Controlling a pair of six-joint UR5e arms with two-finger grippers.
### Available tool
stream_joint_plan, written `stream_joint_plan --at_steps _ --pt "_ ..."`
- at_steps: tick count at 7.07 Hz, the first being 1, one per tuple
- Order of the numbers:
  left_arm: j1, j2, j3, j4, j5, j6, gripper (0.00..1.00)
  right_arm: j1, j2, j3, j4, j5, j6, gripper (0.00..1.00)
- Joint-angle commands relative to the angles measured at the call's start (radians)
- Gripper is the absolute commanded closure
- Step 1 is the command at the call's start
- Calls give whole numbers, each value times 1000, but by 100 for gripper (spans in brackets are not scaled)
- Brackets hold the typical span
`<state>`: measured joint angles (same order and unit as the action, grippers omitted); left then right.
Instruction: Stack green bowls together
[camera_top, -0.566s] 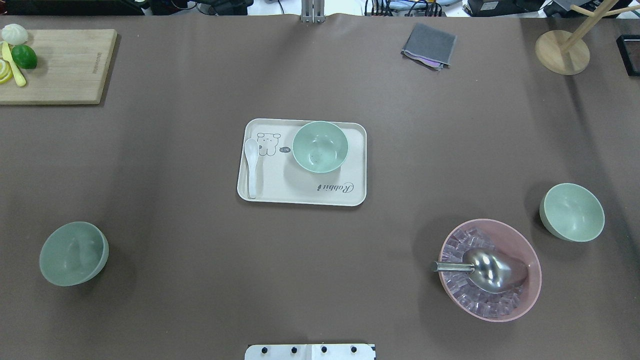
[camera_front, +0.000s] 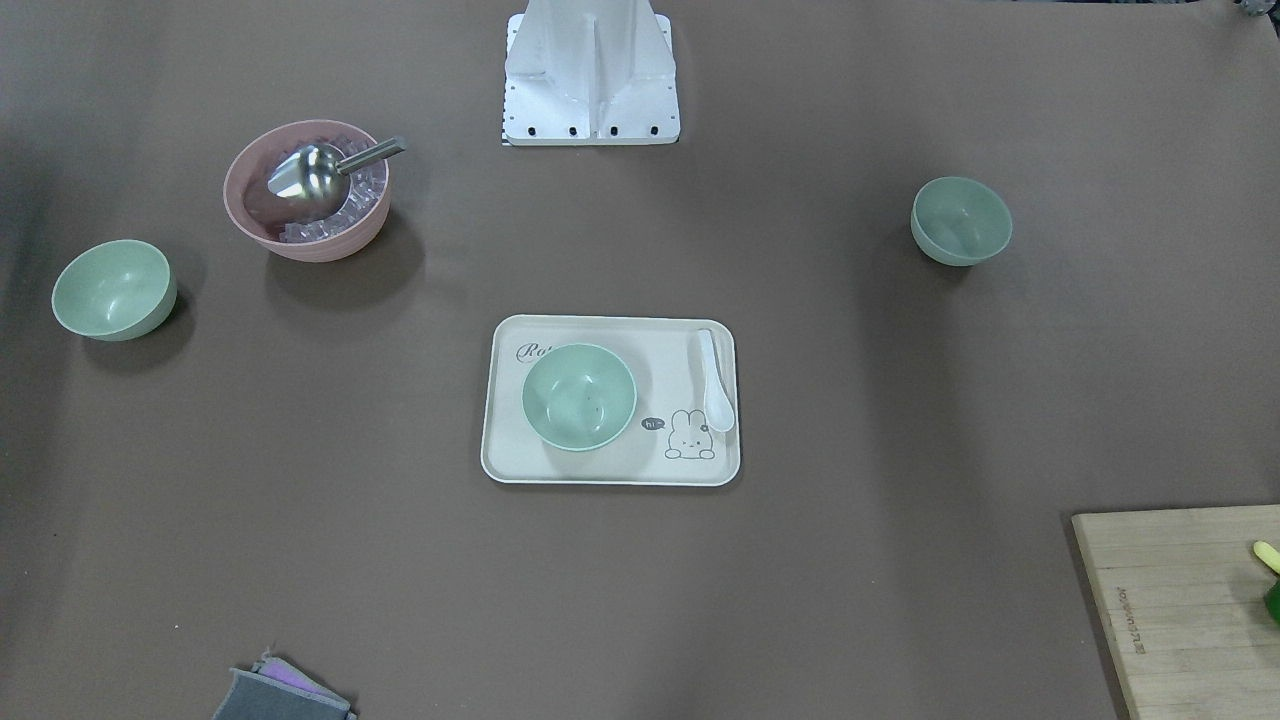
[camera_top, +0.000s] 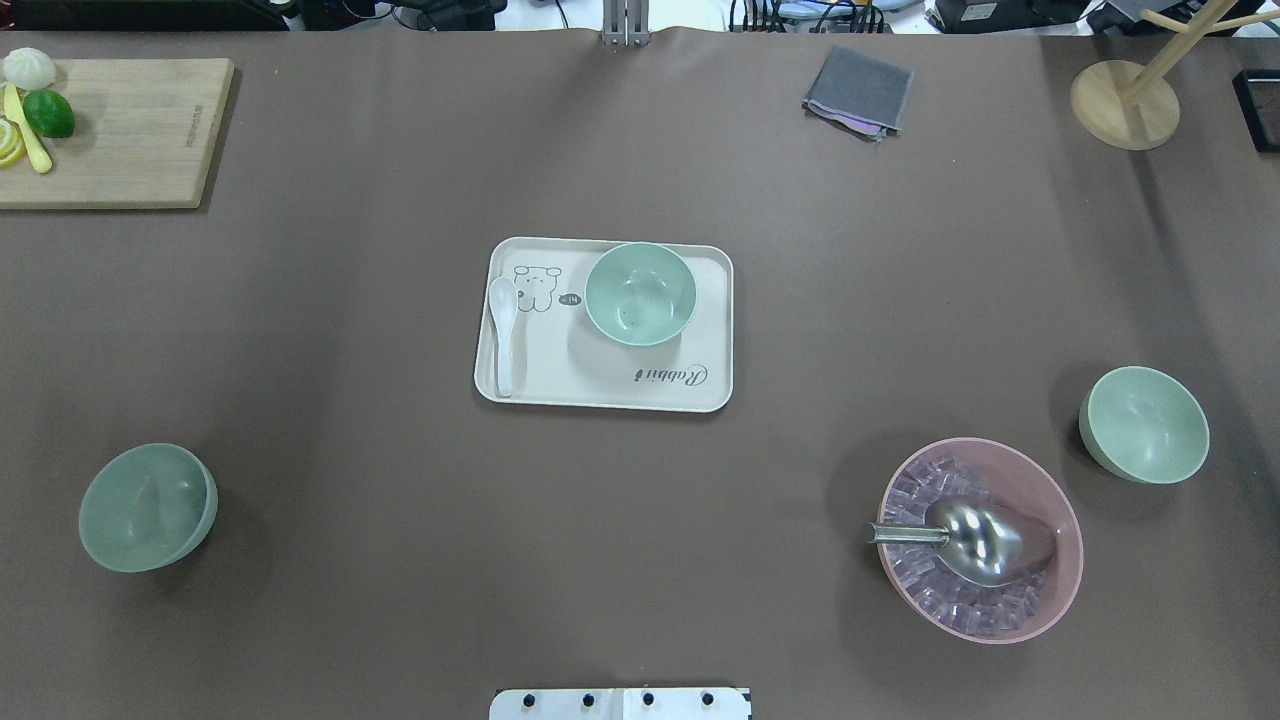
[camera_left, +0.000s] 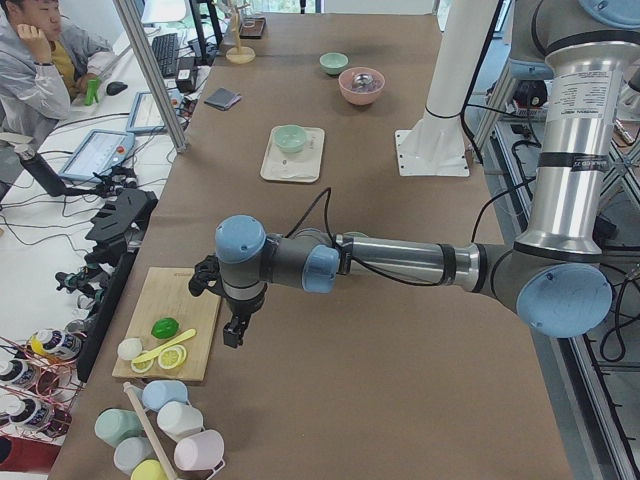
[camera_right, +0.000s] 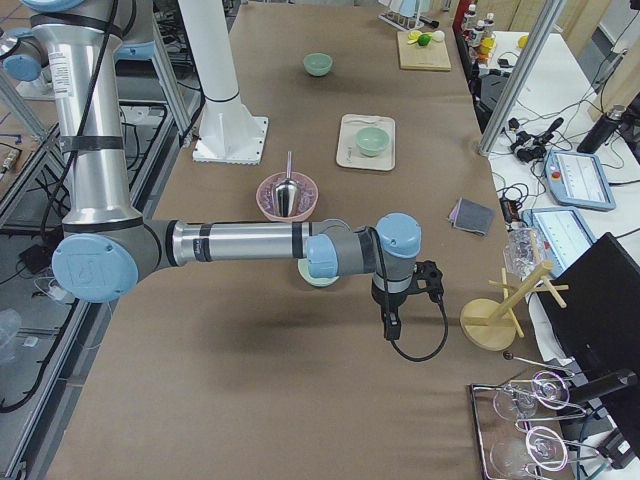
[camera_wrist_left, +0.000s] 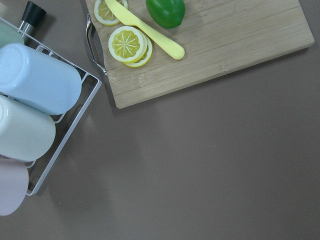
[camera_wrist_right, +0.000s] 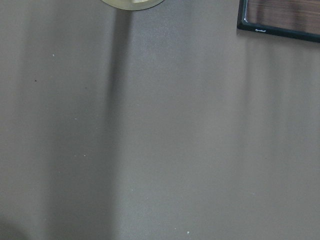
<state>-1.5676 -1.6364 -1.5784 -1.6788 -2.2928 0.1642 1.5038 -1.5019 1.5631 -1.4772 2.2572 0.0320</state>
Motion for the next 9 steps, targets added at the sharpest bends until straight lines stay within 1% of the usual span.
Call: stream_joint_plan --at_steps 1,5,6,7,8,9 --pt "39 -3 3 -2 6 -3 2 0 2 0 0 4 0 0" --pt "55 3 3 -24 -1 -6 2 -5 0 14 0 12 2 0" --pt "55 0 0 -27 -1 -41 3 -20 0 14 11 24 3 0" --pt "55 1 1 -80 -1 -61 3 -43 -1 5 65 39 2 0" --pt "57 3 1 -108 -2 -64 3 -84 -1 3 111 41 58 0" --pt "57 3 3 -108 -2 -71 3 -127 -1 11 136 42 177 0"
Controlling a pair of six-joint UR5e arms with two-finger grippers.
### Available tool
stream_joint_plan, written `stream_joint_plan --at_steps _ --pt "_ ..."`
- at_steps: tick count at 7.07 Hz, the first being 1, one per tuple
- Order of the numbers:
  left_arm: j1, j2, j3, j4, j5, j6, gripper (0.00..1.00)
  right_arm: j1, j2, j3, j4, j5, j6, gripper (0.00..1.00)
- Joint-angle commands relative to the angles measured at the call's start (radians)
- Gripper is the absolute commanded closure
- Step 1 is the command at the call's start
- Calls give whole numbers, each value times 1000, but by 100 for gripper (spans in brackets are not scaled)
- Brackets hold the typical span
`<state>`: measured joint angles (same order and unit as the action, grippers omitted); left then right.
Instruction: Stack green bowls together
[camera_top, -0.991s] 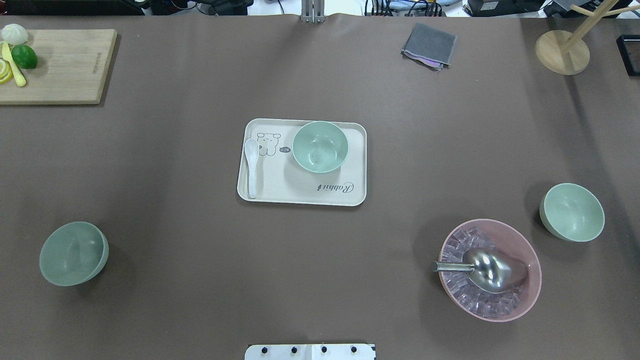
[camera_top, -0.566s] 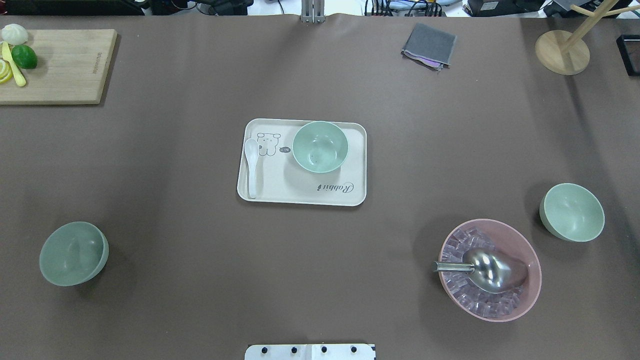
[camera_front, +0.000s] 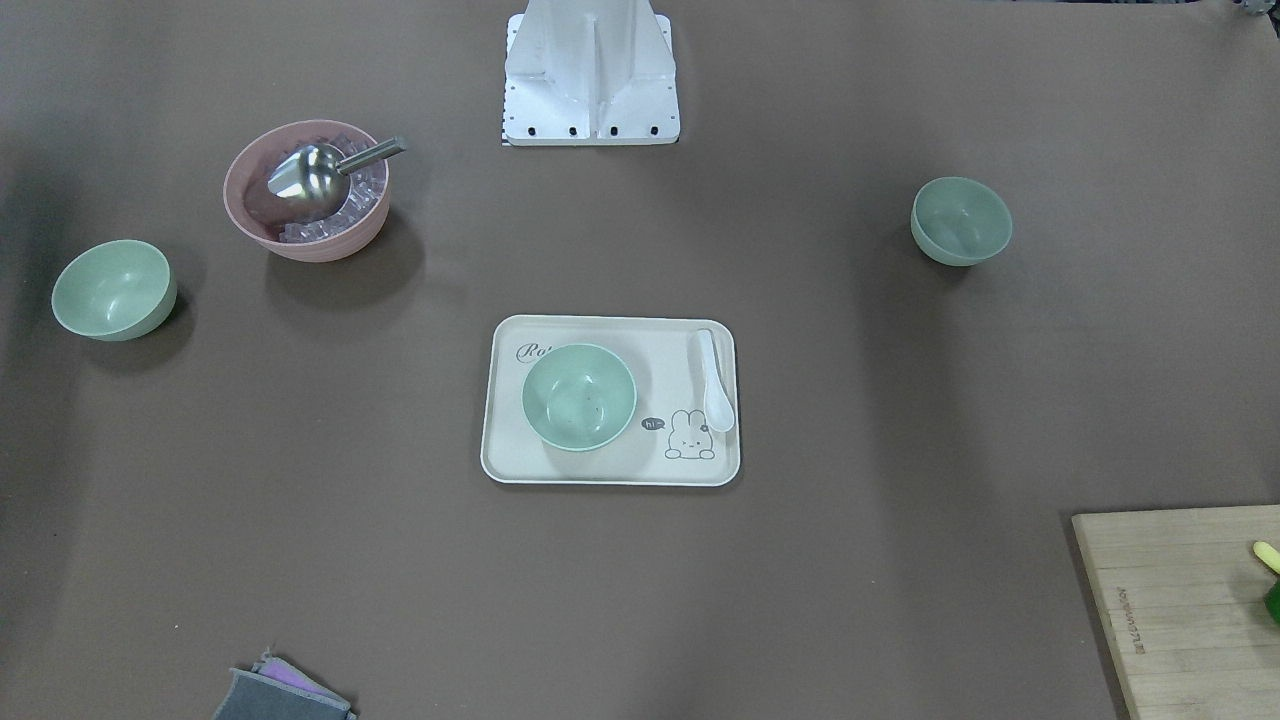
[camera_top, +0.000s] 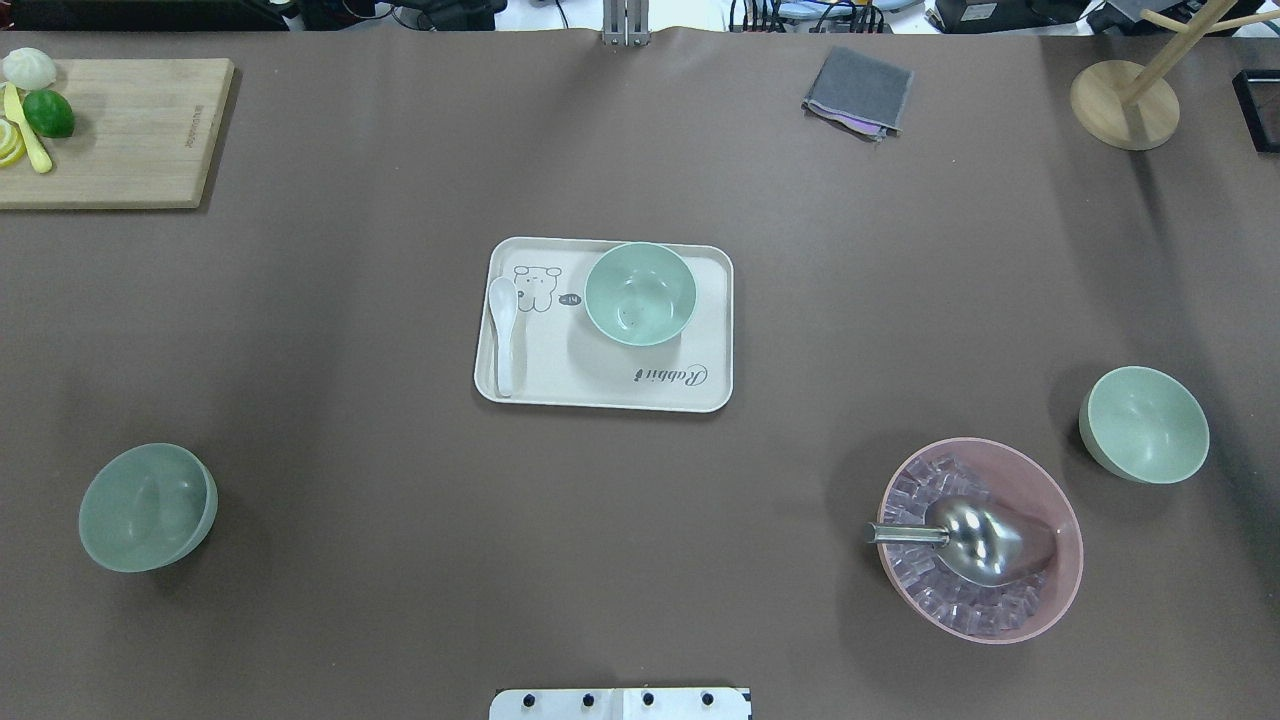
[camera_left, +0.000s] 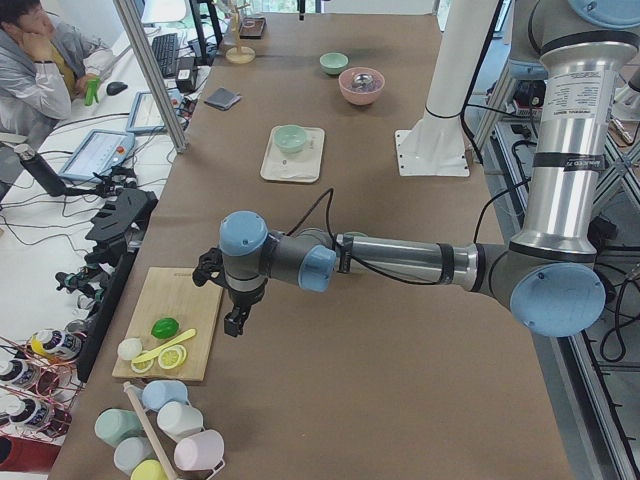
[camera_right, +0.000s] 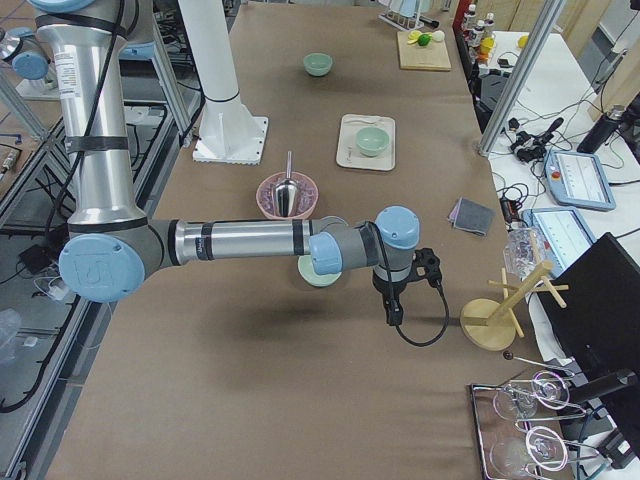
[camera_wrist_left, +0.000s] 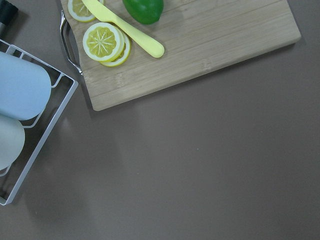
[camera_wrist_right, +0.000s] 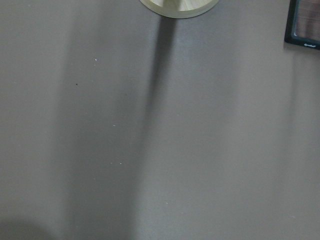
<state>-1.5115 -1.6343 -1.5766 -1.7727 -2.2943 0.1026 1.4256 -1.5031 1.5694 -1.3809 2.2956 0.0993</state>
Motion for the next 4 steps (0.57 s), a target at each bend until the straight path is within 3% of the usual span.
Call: stream_joint_plan --at_steps 1,4 --pt "1 1 -2 -14 -1 -9 3 -69 -14 3 118 7 141 0" --pt "-1 2 -5 -16 -2 -11 3 -108 -45 12 196 74 145 0"
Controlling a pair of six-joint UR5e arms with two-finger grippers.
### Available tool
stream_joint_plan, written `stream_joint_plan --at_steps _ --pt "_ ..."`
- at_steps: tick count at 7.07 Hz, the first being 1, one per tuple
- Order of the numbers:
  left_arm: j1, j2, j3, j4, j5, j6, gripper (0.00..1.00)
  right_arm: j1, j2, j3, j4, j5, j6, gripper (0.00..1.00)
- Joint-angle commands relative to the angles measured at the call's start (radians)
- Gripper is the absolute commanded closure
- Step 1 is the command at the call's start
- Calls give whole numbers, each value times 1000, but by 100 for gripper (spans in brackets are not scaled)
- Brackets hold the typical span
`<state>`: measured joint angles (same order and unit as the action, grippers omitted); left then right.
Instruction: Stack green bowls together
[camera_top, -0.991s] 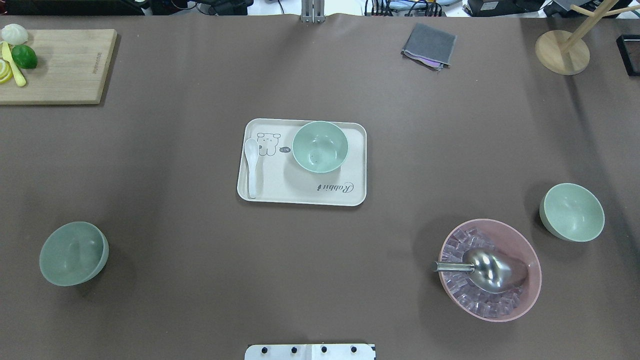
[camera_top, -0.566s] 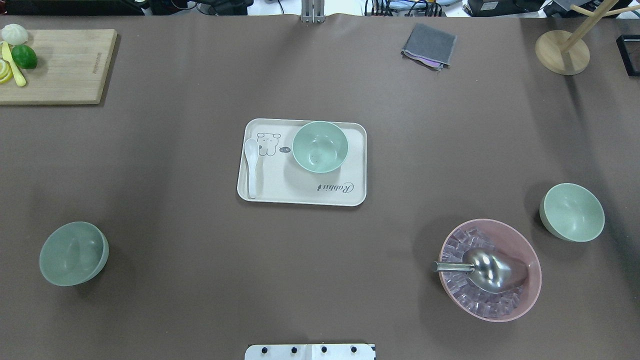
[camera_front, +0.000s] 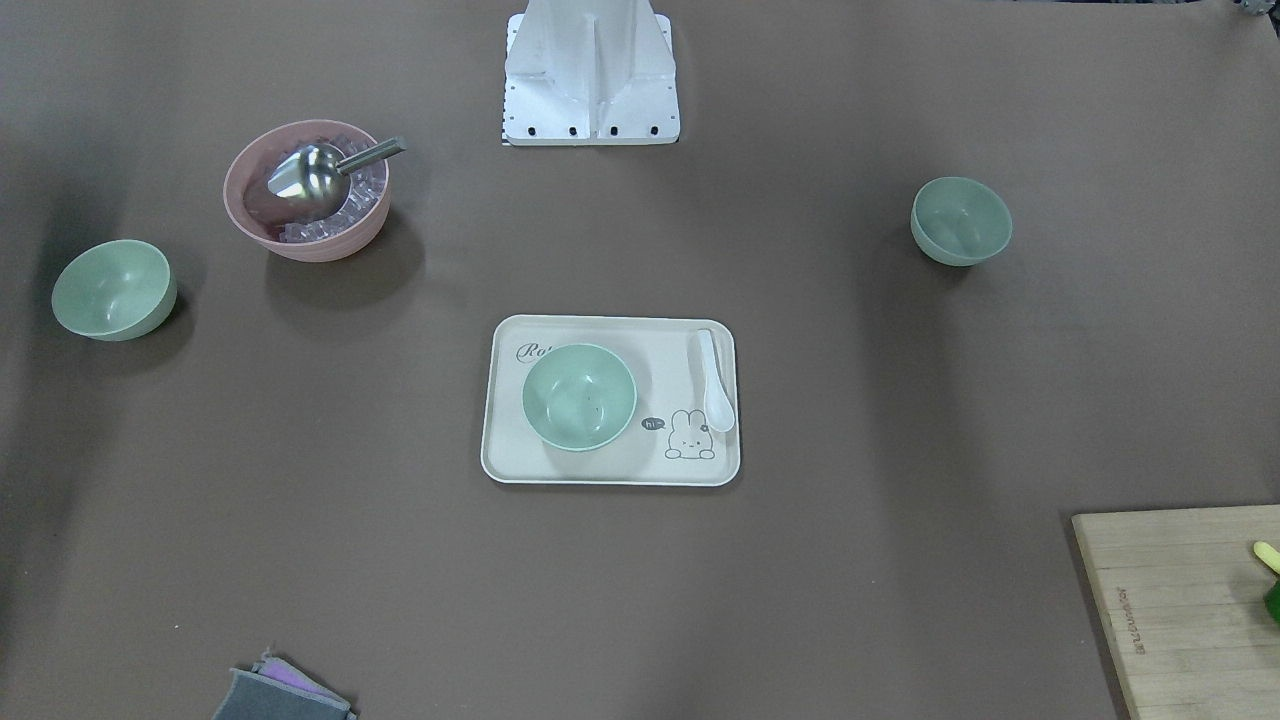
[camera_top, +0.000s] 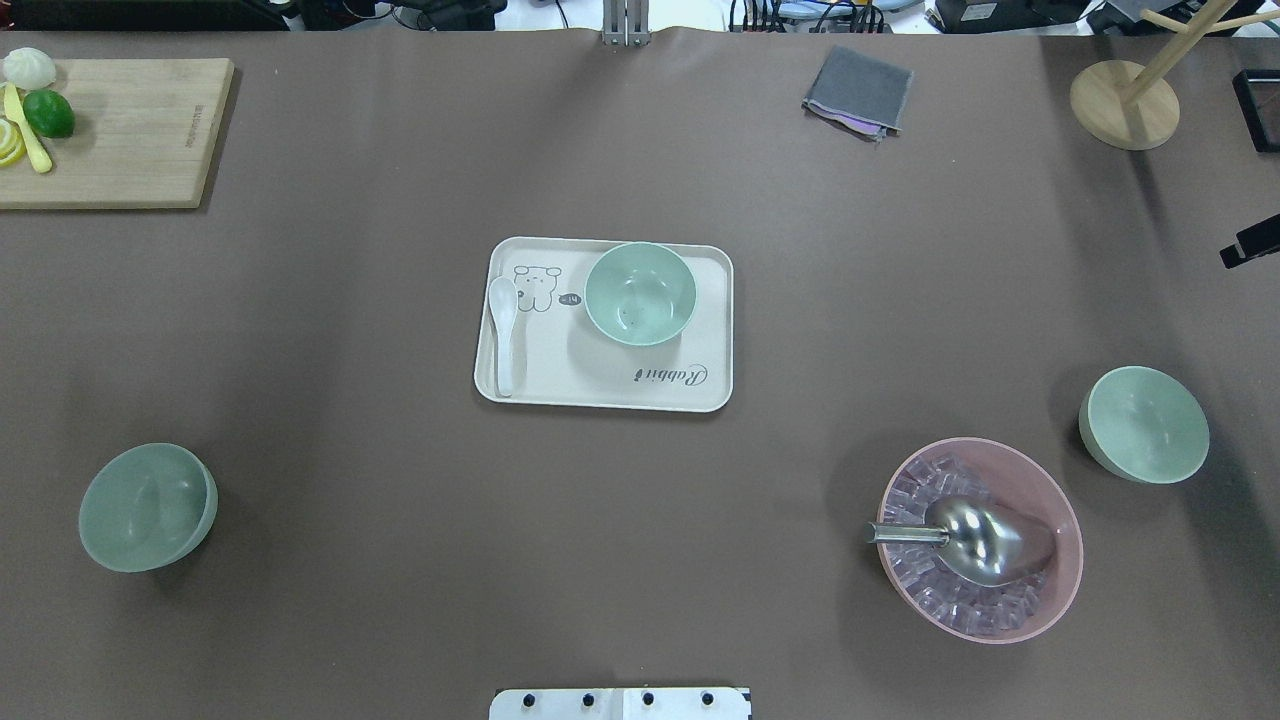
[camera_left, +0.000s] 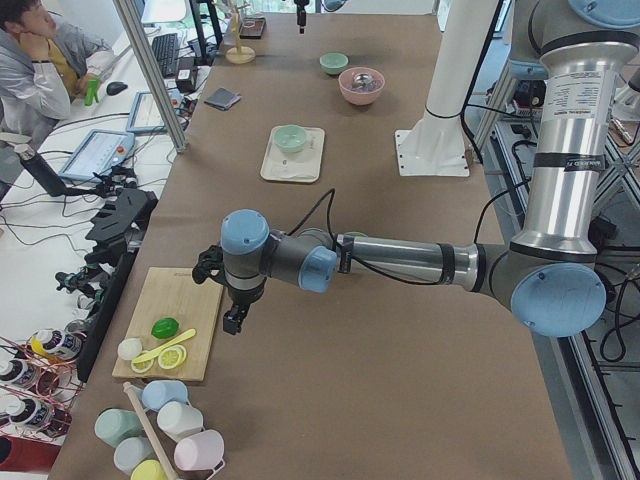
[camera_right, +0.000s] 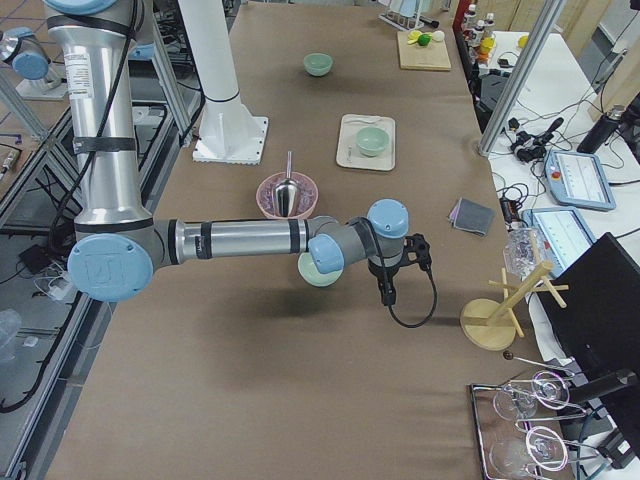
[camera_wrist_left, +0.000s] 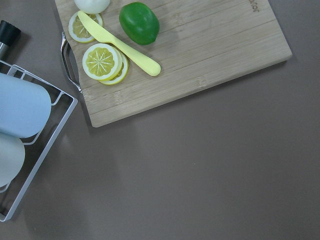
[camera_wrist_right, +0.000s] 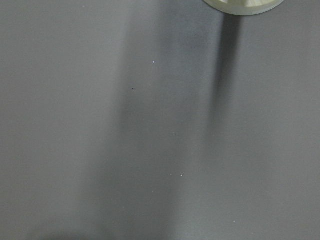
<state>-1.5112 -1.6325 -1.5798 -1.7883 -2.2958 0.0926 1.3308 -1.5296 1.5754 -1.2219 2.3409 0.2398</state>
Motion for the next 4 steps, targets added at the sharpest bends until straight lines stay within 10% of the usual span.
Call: stream_joint_plan --at_steps 1,4 --pt "0 0 -2 0 -1 -1 3 -45 -46 6 76 52 9 0" --pt "0 0 1 0 -16 -21 3 -143 -86 11 211 52 76 0"
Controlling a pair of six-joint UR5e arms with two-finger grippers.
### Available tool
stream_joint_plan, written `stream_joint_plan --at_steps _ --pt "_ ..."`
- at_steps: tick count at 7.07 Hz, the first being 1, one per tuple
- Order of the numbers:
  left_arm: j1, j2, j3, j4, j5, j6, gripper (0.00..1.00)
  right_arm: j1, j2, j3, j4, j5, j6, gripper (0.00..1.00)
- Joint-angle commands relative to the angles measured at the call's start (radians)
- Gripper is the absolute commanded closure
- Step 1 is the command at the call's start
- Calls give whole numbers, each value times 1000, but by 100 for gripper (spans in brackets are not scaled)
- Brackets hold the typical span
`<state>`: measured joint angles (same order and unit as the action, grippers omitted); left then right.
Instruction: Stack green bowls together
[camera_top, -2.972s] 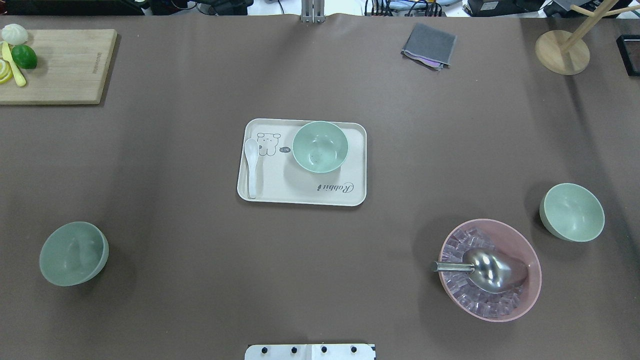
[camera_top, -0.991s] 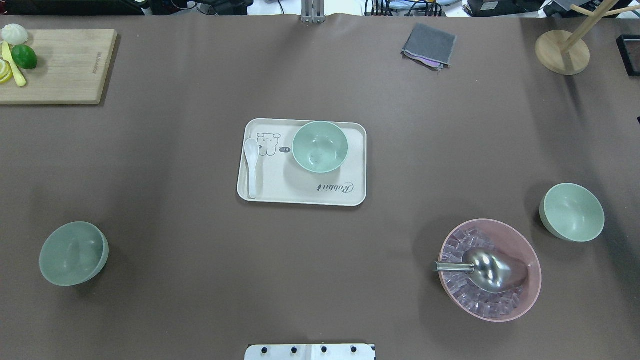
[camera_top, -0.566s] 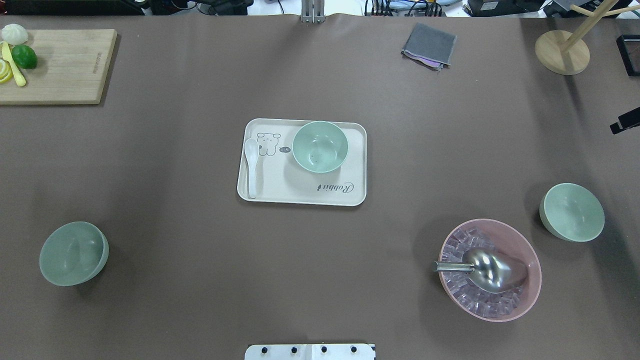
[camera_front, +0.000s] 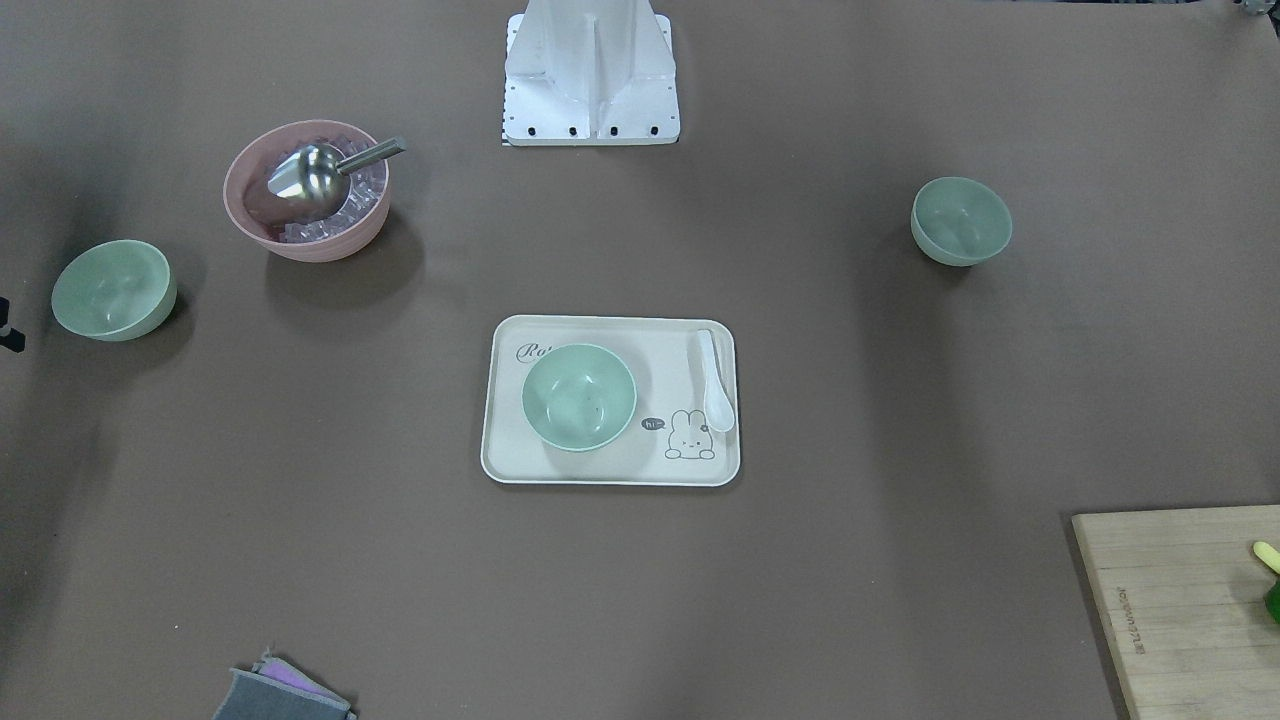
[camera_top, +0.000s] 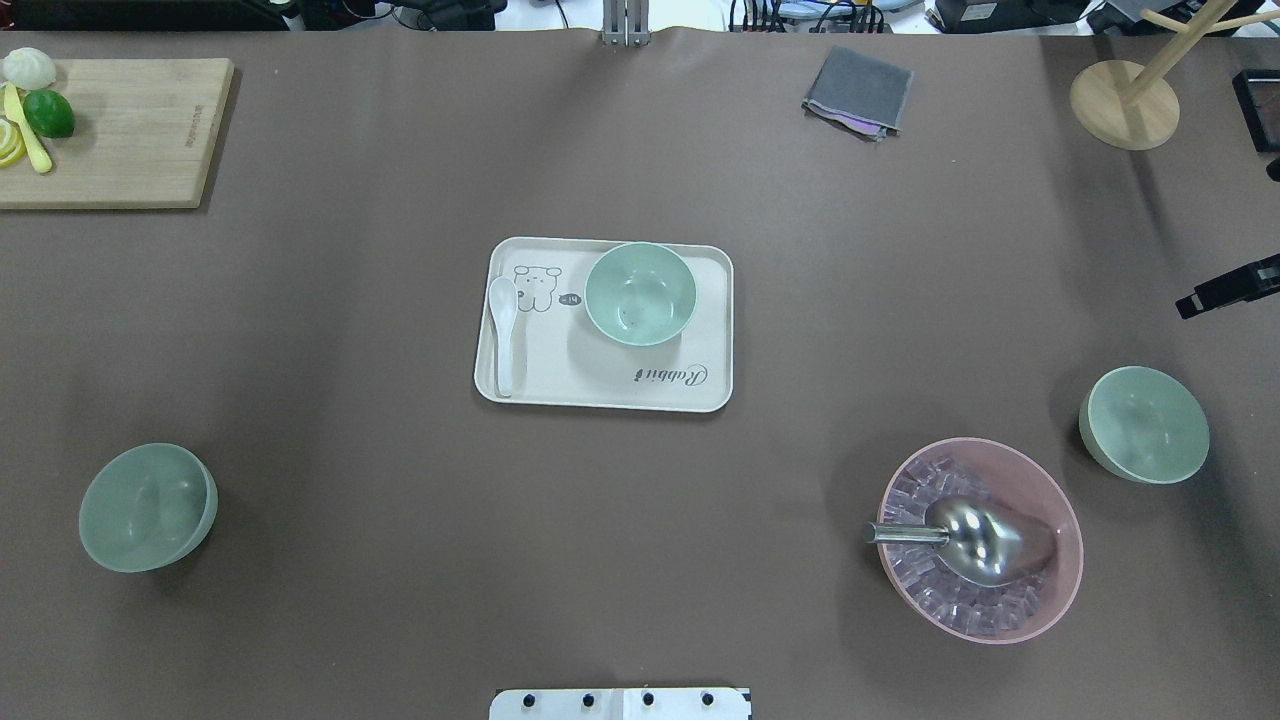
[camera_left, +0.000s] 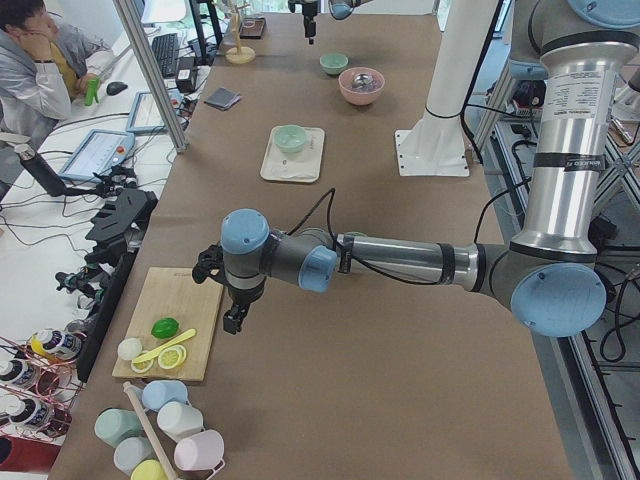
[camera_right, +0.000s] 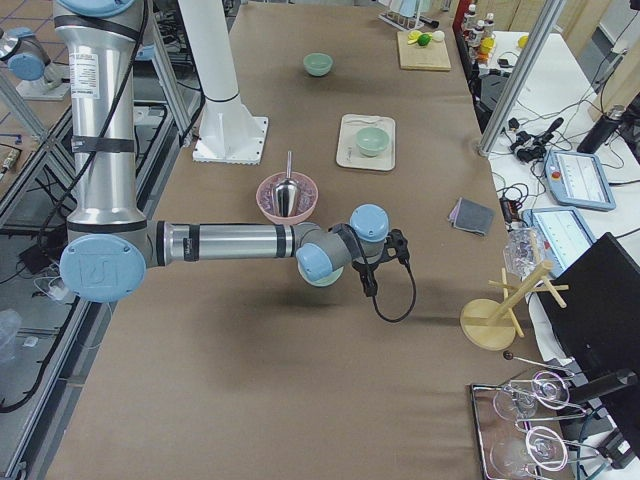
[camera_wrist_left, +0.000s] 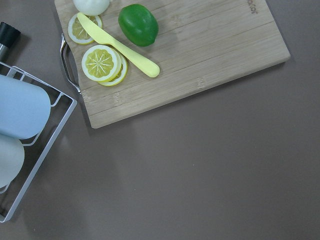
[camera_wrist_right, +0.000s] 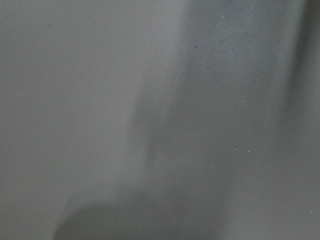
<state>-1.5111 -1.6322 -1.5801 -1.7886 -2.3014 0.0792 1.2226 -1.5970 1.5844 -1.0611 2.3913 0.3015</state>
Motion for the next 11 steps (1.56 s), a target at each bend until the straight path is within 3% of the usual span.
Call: stream_joint_plan --at_steps 1,3,4,5,6,7,11 --pt "0 0 2 0 -12 -7 3 -66 -44 2 85 -1 14 0" --pt "0 0 0 0 -12 -9 3 -100 -67 0 99 -11 14 3" --pt "0 0 0 0 -35 -19 3 -119 -75 0 99 -9 14 13" --pt "0 0 -1 0 -44 -29 3 -127 -86 -1 98 -9 14 45" --pt "0 0 0 0 -44 -30 3 -130 -87 -3 96 -9 14 89" --pt "0 0 0 0 -46 -30 3 -133 -87 -3 93 -9 14 100" --pt "0 0 0 0 -47 -29 3 -135 -92 6 90 8 30 100"
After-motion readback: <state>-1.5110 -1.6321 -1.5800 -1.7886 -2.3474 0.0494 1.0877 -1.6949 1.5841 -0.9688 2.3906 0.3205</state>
